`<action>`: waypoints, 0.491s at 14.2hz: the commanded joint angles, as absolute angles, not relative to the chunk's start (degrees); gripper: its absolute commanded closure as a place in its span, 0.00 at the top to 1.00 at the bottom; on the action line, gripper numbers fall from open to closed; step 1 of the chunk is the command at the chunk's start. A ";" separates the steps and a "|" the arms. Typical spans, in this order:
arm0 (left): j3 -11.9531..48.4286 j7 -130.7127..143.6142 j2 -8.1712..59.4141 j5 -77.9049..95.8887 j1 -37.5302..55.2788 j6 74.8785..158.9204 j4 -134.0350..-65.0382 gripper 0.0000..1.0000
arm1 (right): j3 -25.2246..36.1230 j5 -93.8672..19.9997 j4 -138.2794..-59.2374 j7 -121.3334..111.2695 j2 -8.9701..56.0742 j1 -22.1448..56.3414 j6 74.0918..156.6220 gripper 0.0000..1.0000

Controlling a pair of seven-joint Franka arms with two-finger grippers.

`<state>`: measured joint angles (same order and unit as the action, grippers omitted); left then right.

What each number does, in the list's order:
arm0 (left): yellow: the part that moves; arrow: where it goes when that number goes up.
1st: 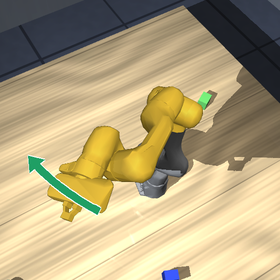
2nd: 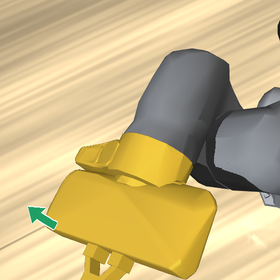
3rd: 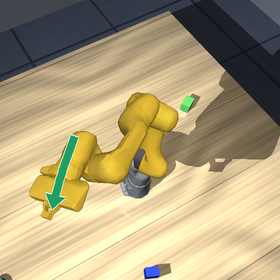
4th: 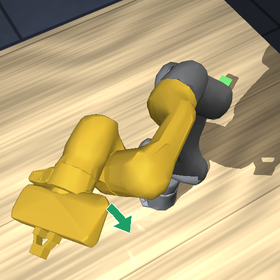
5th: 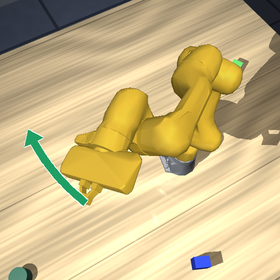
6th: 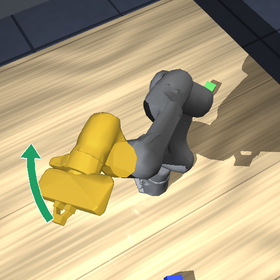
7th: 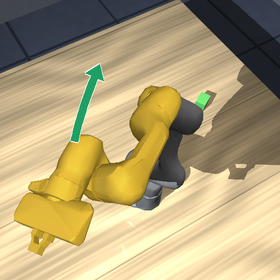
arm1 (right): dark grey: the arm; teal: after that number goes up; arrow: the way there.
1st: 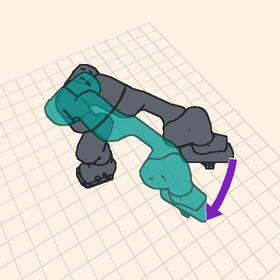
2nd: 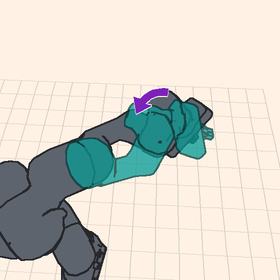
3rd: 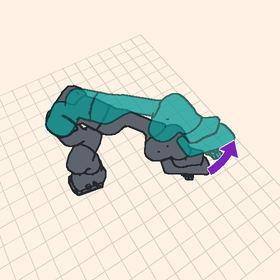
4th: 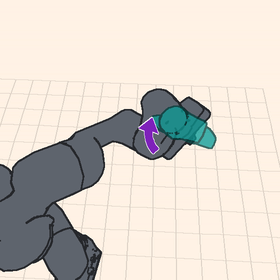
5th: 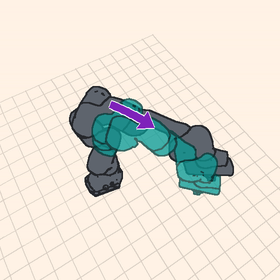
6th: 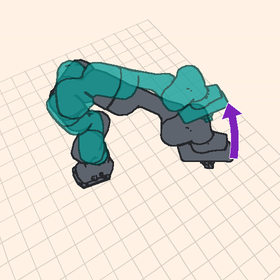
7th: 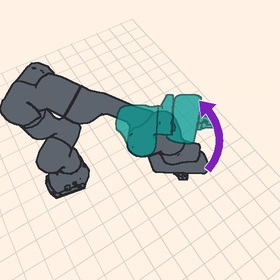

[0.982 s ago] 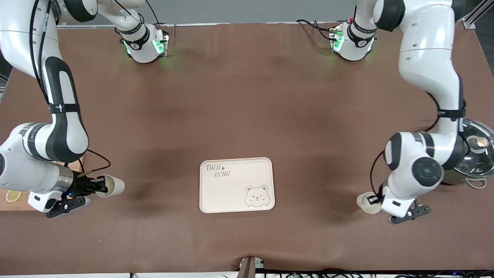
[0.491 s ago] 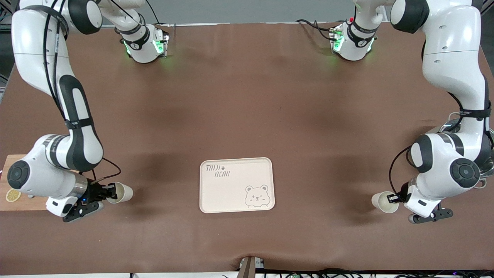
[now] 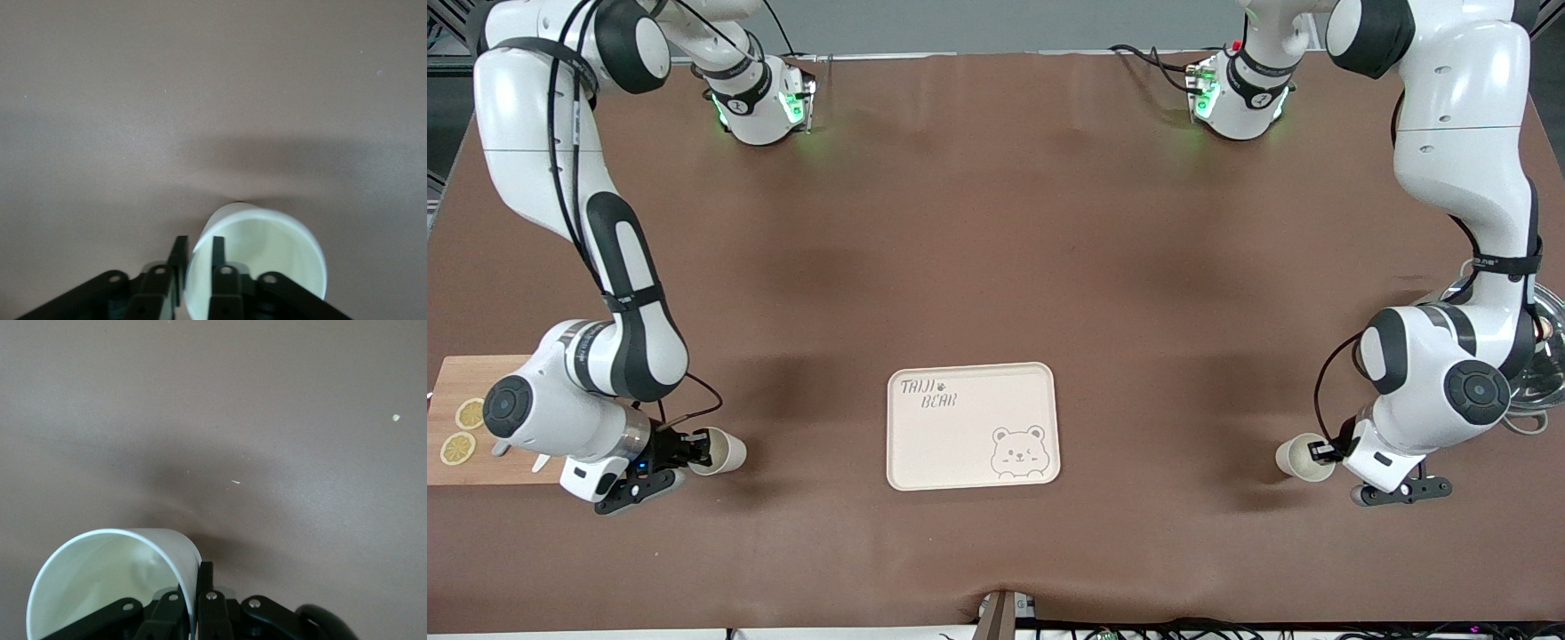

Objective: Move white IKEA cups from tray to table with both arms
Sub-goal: 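Lower the right cup near the board while the left gripper lowers its cup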

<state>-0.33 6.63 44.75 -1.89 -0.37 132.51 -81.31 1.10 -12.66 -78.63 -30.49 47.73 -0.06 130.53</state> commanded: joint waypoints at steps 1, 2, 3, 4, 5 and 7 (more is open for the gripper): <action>0.35 5.62 42.89 -2.55 -1.05 132.98 -83.23 0.65 | 0.97 -14.41 -78.40 -31.73 48.16 0.61 131.74 0.00; 0.44 5.62 42.80 -2.55 -1.05 132.98 -83.15 0.80 | 0.97 -14.41 -78.40 -31.73 48.77 0.62 132.71 0.00; 0.44 5.62 42.54 -2.55 -0.97 132.89 -83.06 0.93 | 0.88 -14.41 -78.40 -31.73 49.21 0.70 133.41 0.00; 0.44 5.63 41.67 -2.55 -0.97 132.80 -83.14 1.00 | 0.79 -14.41 -78.40 -31.73 49.74 0.70 134.11 0.00; 0.44 5.63 40.88 -2.64 -0.97 132.54 -83.14 1.00 | 0.79 -14.41 -78.40 -31.73 49.75 0.79 134.21 0.00; 0.44 5.97 39.12 -2.55 -0.70 132.19 -83.23 1.00 | 0.70 -14.41 -78.40 -31.73 49.75 0.70 134.21 0.00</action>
<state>-0.20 6.50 42.72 -1.89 -0.36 132.67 -81.22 0.93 -12.70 -78.69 -30.52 49.50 0.79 133.76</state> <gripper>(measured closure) 0.022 0.965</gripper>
